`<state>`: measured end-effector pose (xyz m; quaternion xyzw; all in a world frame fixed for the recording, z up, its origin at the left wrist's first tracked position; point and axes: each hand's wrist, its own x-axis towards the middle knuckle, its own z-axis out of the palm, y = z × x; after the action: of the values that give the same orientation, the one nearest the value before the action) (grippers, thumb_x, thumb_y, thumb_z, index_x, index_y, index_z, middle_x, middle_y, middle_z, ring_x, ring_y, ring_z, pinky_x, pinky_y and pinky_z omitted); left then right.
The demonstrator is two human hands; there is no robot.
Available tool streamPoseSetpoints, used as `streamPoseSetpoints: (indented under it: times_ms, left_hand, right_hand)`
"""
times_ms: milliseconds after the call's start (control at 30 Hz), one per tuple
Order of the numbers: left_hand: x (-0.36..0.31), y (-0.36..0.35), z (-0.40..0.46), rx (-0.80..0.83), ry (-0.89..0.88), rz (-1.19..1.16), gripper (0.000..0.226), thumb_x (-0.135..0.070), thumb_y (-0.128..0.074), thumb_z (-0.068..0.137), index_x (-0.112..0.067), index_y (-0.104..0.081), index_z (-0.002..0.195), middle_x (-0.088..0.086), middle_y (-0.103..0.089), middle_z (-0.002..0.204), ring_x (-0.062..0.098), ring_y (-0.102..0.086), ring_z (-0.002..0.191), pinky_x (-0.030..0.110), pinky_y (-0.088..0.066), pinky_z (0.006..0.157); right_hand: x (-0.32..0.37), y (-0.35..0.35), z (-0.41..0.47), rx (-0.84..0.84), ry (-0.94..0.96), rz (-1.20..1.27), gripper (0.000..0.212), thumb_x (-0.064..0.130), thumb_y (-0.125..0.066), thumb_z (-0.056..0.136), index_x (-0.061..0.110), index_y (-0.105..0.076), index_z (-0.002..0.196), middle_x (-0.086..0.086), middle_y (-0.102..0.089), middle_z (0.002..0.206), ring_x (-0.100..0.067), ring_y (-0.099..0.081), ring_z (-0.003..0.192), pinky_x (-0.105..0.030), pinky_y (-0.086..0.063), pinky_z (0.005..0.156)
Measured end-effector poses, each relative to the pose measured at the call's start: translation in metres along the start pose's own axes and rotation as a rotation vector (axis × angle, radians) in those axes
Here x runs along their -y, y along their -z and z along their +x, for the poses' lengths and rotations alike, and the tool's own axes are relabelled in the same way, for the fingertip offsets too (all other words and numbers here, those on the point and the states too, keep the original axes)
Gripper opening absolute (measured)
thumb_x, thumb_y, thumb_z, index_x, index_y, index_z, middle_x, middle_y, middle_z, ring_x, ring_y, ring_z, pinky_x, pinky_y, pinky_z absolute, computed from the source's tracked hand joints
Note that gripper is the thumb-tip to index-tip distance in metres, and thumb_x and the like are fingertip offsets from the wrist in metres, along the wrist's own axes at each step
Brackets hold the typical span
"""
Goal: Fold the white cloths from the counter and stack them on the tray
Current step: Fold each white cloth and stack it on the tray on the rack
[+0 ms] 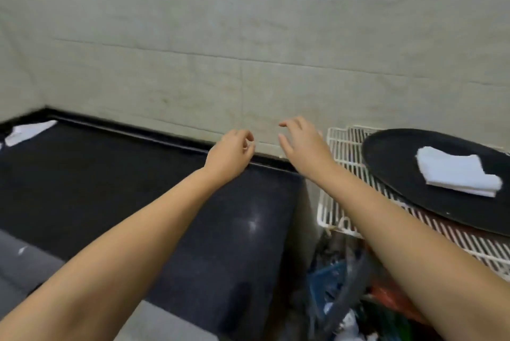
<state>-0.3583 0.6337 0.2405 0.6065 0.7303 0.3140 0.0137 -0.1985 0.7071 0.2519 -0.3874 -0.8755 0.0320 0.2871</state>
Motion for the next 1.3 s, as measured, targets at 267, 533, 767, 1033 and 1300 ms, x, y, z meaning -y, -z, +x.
streamPoseSetpoints:
  times_ms: [267, 533, 767, 1033, 1300]
  left_hand:
    - [0.211, 0.11, -0.164, 0.101, 0.239, 0.462, 0.031, -0.032, -0.042, 0.097, -0.016, -0.051, 0.122, 0.007, -0.052, 0.119, 0.028, -0.049, 0.111, 0.04, -0.042, 0.086]
    - [0.343, 0.163, -0.294, 0.189, 0.587, 0.51, 0.036, -0.033, -0.039, 0.097, -0.019, -0.046, 0.13, 0.006, -0.05, 0.127, 0.025, -0.044, 0.122, 0.035, -0.034, 0.1]
    - [0.442, 0.186, -0.3, 0.232, 0.725, 0.478, 0.032, -0.031, -0.038, 0.097, -0.017, -0.049, 0.124, 0.007, -0.051, 0.122, 0.025, -0.045, 0.118, 0.037, -0.034, 0.098]
    - [0.563, 0.217, -0.228, 0.253, 0.792, 0.394, 0.034, -0.03, -0.038, 0.098, -0.018, -0.047, 0.128, 0.007, -0.05, 0.127, 0.025, -0.043, 0.121, 0.037, -0.033, 0.101]
    - [0.687, 0.258, -0.186, 0.232, 0.824, 0.324, 0.039, -0.03, -0.039, 0.098, -0.019, -0.042, 0.135, 0.006, -0.047, 0.132, 0.025, -0.041, 0.125, 0.038, -0.031, 0.103]
  right_hand:
    - [0.204, -0.16, -0.046, 0.179, 0.273, -0.044, 0.042, 0.033, -0.048, 0.095, 0.012, -0.051, 0.132, -0.008, -0.05, 0.138, -0.027, -0.048, 0.127, -0.048, -0.033, 0.107]
    - [0.342, -0.27, -0.084, 0.497, 0.396, -0.018, 0.048, 0.038, -0.036, 0.1, 0.02, -0.032, 0.144, -0.001, -0.029, 0.153, -0.018, -0.024, 0.143, -0.042, -0.018, 0.115]
    - [0.413, -0.355, -0.048, 0.609, 0.476, -0.024, 0.048, 0.038, -0.034, 0.1, 0.022, -0.03, 0.145, 0.001, -0.027, 0.153, -0.015, -0.022, 0.143, -0.041, -0.017, 0.116]
    - [0.484, -0.452, 0.049, 0.686, 0.49, 0.0, 0.047, 0.039, -0.032, 0.1, 0.023, -0.029, 0.145, 0.001, -0.026, 0.154, -0.015, -0.022, 0.143, -0.04, -0.017, 0.117]
    - [0.572, -0.537, 0.139, 0.716, 0.54, -0.009, 0.047, 0.038, -0.031, 0.1, 0.022, -0.03, 0.144, 0.001, -0.027, 0.153, -0.015, -0.023, 0.142, -0.04, -0.018, 0.116]
